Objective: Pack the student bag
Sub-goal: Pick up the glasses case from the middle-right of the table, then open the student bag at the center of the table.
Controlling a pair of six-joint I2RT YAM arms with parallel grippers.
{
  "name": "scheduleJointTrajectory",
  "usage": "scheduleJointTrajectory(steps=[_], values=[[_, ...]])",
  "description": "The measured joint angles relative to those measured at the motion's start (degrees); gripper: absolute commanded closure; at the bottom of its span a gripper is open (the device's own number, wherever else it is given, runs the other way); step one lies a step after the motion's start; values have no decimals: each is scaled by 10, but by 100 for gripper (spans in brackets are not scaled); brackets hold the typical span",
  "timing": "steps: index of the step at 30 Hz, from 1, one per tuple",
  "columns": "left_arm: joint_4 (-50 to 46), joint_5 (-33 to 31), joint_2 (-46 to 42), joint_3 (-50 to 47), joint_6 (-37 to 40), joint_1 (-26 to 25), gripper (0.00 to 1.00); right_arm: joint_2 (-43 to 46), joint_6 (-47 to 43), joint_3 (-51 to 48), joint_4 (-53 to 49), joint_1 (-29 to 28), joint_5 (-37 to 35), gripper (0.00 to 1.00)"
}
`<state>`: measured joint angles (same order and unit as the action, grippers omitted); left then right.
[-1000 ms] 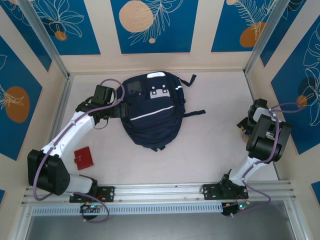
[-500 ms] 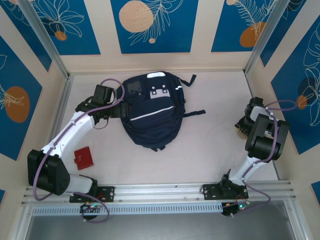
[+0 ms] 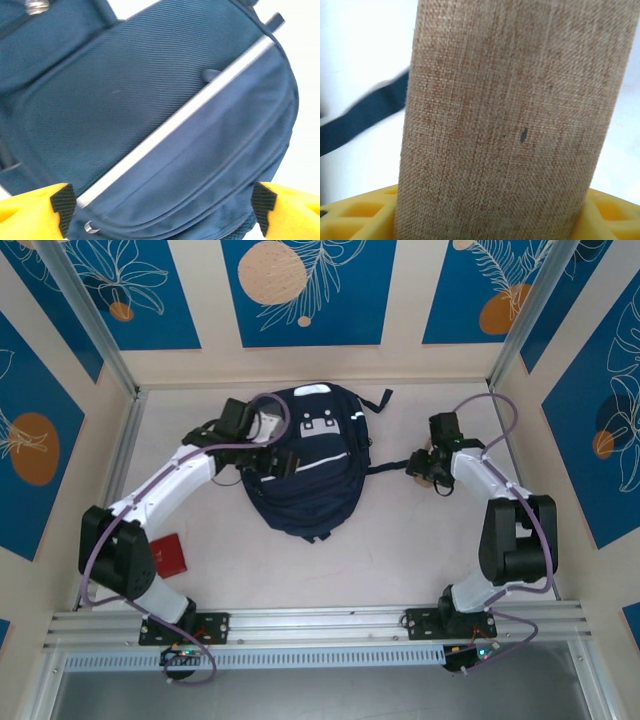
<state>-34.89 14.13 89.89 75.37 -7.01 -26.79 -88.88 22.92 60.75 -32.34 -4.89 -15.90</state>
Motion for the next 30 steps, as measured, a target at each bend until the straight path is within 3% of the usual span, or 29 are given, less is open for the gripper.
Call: scheduleJointTrajectory(steps=[5,11,20,30], values=[[-6,10,51,30,85,-55,21,45,-15,0,14,-55,51,64],[-31,-4,125,88,157,-78,31,80,-18,-6,23,-66,91,64],[-73,-49,199,153,218,-94,30,95,-18,-18,24,-66,112,63],[-103,-58,209,163,266,-99,24,105,-17,-24,24,-66,118,63]])
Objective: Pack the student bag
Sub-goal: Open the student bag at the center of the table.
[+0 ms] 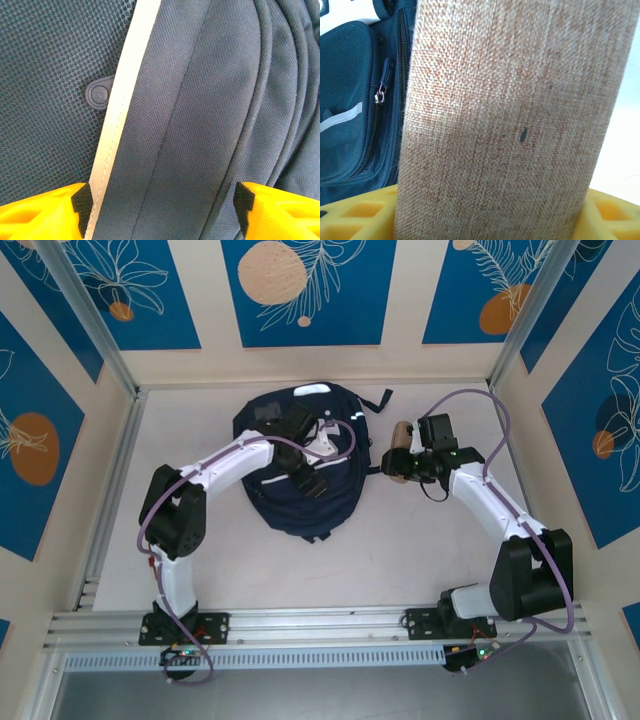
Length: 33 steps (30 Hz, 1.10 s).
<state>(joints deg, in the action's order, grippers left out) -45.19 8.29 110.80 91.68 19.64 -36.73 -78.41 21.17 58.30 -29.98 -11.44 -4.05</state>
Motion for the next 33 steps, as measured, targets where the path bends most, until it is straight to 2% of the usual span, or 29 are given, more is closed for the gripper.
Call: scheduleJointTrajectory(steps=[12,16,22,24,29,33], values=[[2,-68,0,-2,18,-18,36,2,2,-2,0,1,5,63],[2,-73,0,-2,19,-21,46,13,3,-3,0,2,7,63],[7,-73,0,-7,28,-22,31,33,7,-3,0,3,11,63],[12,-75,-1,-14,32,-24,30,36,9,-3,0,3,11,63],[13,-111,0,-23,35,-31,35,37,13,-4,0,5,13,63],[13,-137,0,-23,34,-41,51,37,15,-4,0,7,13,63]])
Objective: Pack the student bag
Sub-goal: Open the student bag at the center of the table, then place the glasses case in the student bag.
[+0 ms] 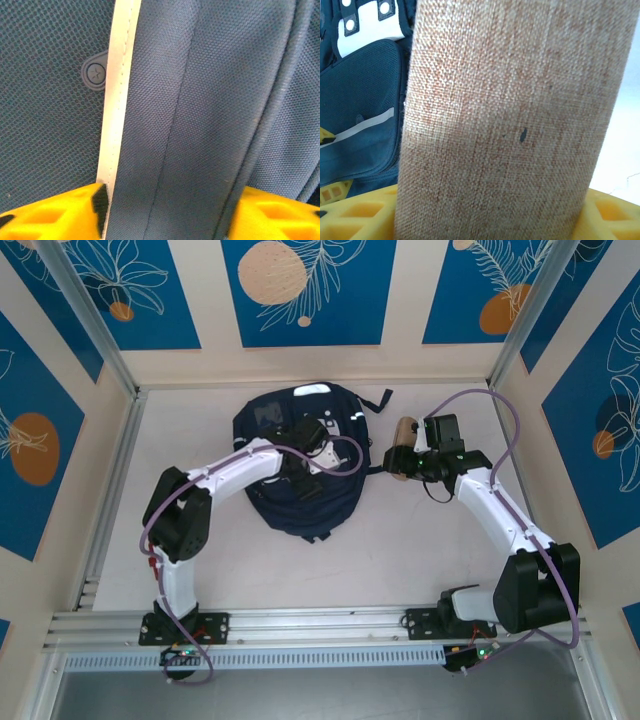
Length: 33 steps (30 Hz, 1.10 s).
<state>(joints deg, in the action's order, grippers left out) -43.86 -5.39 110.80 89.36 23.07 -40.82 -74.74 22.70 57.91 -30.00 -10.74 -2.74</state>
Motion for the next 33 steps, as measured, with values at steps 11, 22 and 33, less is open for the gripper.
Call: scheduleJointTrajectory(steps=[11,22,33], values=[[33,-43,-43,-11,-22,-10,100,9,0,-6,-2,1,5,64],[95,-91,-131,-16,-103,3,100,12,14,-6,0,-29,47,64],[102,-85,-132,48,-197,4,100,-106,82,43,55,-158,113,64]])
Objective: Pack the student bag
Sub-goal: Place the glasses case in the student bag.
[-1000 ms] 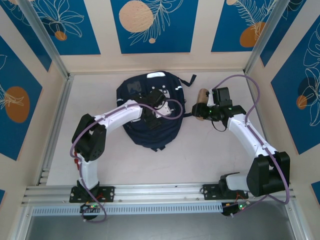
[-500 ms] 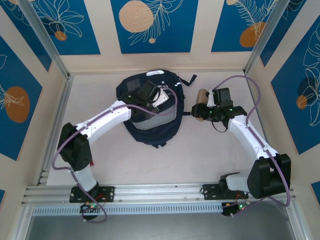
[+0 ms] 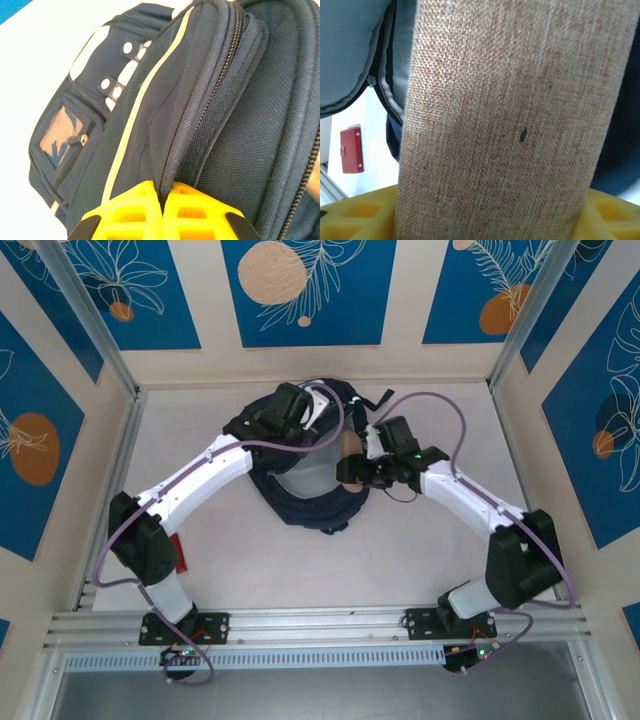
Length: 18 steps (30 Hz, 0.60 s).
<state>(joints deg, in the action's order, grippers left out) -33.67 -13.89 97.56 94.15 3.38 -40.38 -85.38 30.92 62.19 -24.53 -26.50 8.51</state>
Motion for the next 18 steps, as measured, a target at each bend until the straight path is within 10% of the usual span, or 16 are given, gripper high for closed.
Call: scheduleJointTrajectory(steps=[10,18], values=[[-2,32,0,12,-42,3,100,-171,75,160,22,-19,3,63],[-26,52,33,66,-96,18,100,-264,170,206,110,-12,-7,34]])
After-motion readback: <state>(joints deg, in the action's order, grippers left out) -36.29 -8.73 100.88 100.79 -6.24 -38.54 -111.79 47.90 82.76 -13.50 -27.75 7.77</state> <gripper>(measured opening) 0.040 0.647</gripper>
